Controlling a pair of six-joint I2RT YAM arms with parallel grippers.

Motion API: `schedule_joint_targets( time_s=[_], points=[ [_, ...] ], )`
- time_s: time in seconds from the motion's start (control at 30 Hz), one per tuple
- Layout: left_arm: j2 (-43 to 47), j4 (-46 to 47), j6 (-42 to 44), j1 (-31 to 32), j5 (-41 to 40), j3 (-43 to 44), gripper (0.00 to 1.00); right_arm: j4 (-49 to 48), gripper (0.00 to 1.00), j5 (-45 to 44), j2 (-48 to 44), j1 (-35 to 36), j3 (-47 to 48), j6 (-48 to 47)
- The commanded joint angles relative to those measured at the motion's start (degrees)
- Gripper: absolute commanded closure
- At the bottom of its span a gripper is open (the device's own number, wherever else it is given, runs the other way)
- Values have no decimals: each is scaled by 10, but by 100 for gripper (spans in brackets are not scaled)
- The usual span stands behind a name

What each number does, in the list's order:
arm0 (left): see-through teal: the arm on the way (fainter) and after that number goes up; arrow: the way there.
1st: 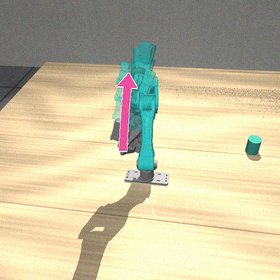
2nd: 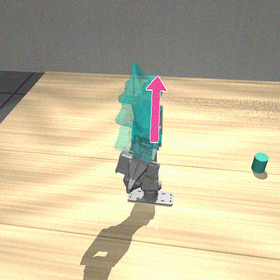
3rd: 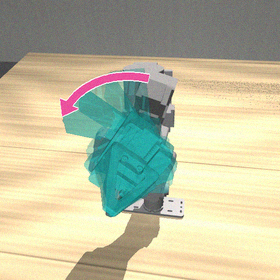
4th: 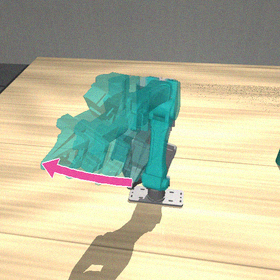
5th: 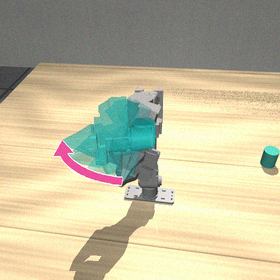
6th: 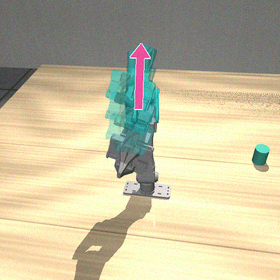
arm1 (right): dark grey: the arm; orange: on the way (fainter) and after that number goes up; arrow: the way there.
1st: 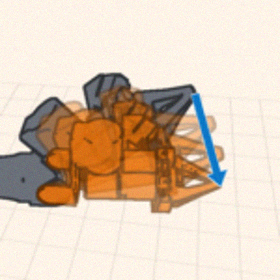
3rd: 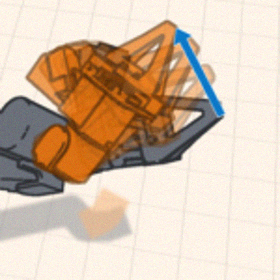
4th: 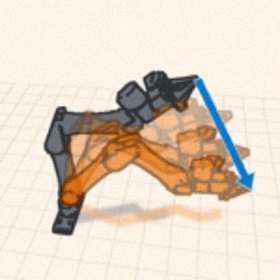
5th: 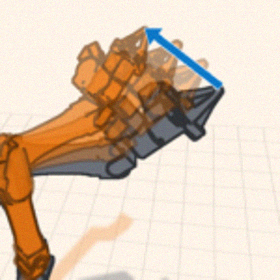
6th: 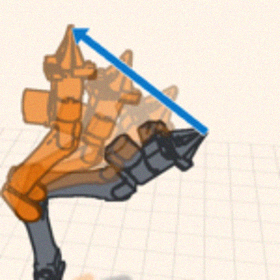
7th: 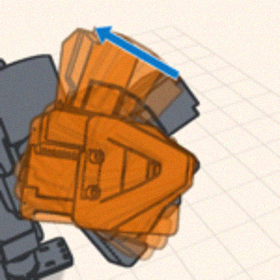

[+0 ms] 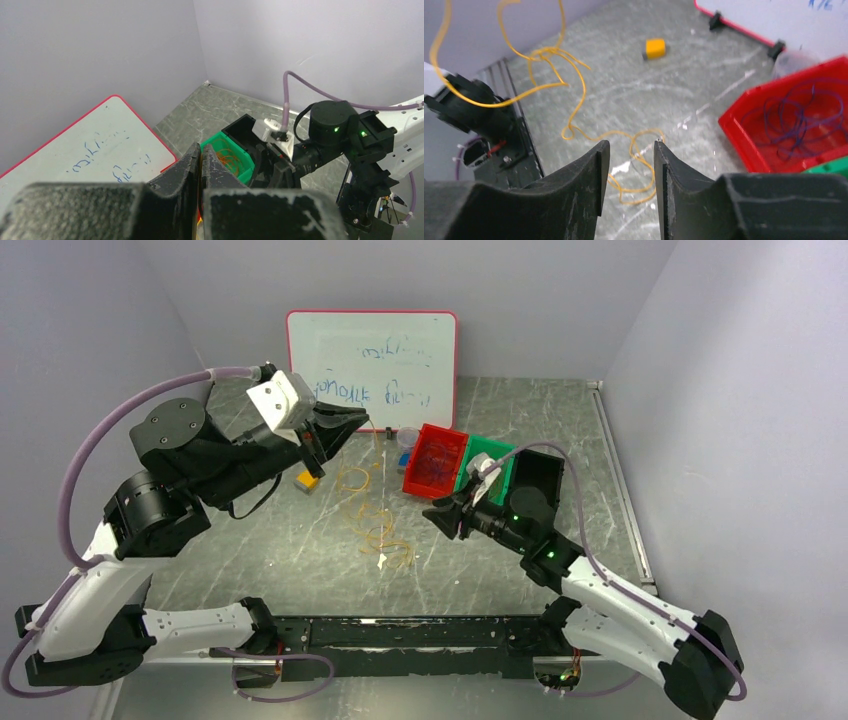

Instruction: Untangle the cables

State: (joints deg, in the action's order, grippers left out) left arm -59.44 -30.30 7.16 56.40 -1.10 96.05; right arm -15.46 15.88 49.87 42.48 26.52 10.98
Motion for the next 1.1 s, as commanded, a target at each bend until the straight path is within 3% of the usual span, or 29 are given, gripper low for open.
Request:
schedule_joint_targets(
  time_s=[0.0,0.17,0.37,0.7,1.07],
  points=[
    [-2,13,7,1,8,-3,93,-52,57,37,-7,-1,32,35],
    [-4,18,9,1,7,-6,93,-139,47,102,47,0,37,88],
    [-6,17,10,1,6,-2,93,-219,41,109,97,10,14,142],
    [-3,26,11,1,5,-11,93,-289,41,89,158,60,-8,182],
    [3,30,9,1,5,-15,93,-421,44,63,302,90,-7,225]
  ],
)
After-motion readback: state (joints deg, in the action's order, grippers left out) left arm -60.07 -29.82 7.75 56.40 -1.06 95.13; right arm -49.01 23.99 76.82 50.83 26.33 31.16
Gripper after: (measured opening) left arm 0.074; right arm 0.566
